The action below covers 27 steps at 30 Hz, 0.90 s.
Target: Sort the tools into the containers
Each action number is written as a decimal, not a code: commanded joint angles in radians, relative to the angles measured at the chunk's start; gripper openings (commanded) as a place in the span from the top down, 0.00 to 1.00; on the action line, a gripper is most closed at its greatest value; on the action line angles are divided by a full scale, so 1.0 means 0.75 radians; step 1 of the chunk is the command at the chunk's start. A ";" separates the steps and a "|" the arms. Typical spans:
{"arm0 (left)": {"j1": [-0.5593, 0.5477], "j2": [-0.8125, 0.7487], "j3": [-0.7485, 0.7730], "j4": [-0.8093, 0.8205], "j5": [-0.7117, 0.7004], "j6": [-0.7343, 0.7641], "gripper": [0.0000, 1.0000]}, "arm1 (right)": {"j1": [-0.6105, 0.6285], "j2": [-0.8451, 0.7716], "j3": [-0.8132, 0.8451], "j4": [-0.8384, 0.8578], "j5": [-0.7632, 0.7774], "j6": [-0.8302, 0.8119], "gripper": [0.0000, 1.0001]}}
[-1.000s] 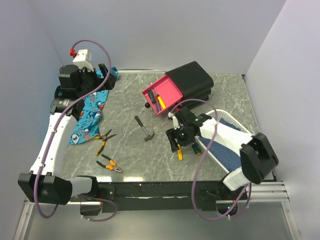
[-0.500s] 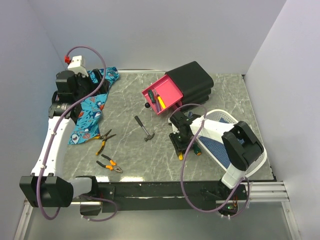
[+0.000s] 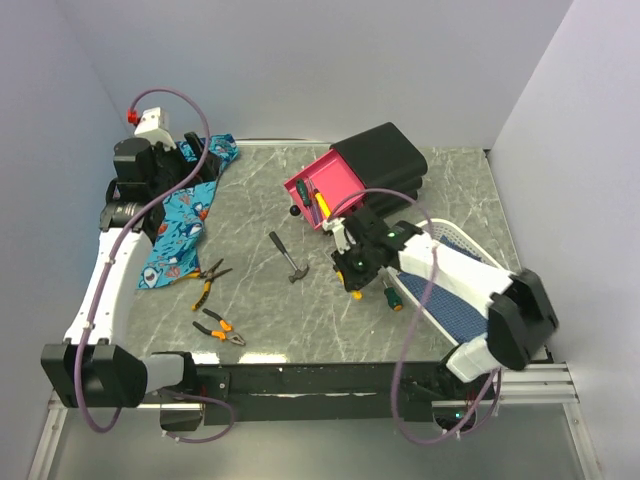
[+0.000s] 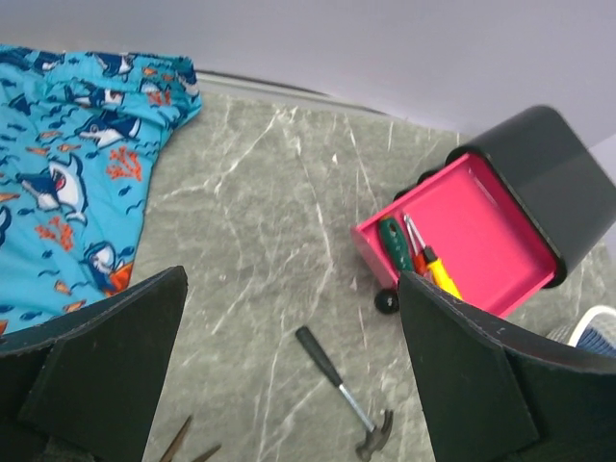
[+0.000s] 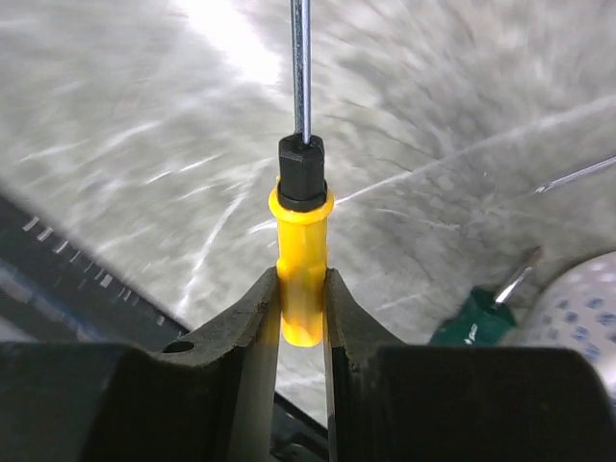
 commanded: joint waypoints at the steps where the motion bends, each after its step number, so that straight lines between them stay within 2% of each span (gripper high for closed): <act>1: 0.002 0.086 0.099 0.113 0.031 -0.082 0.03 | 0.012 -0.216 0.083 0.025 -0.146 -0.236 1.00; 6: 0.002 0.193 0.132 0.103 0.070 -0.152 0.03 | -0.002 -0.208 0.242 0.194 -0.022 -0.248 1.00; 12: 0.002 0.162 0.073 0.103 0.081 -0.146 0.03 | -0.015 0.081 0.622 0.238 0.301 -0.287 1.00; 15: 0.002 0.099 0.022 0.117 0.066 -0.126 0.03 | -0.041 0.215 0.745 0.246 0.436 -0.299 1.00; 20: 0.010 -0.007 -0.054 0.142 0.076 -0.099 0.04 | -0.070 0.342 0.799 0.297 0.559 -0.332 1.00; 26: 0.063 -0.016 -0.101 0.189 0.140 -0.148 0.04 | -0.092 0.473 0.858 0.346 0.645 -0.373 1.00; 27: 0.065 -0.014 -0.099 0.193 0.144 -0.154 0.03 | -0.090 0.489 0.878 0.348 0.655 -0.375 0.90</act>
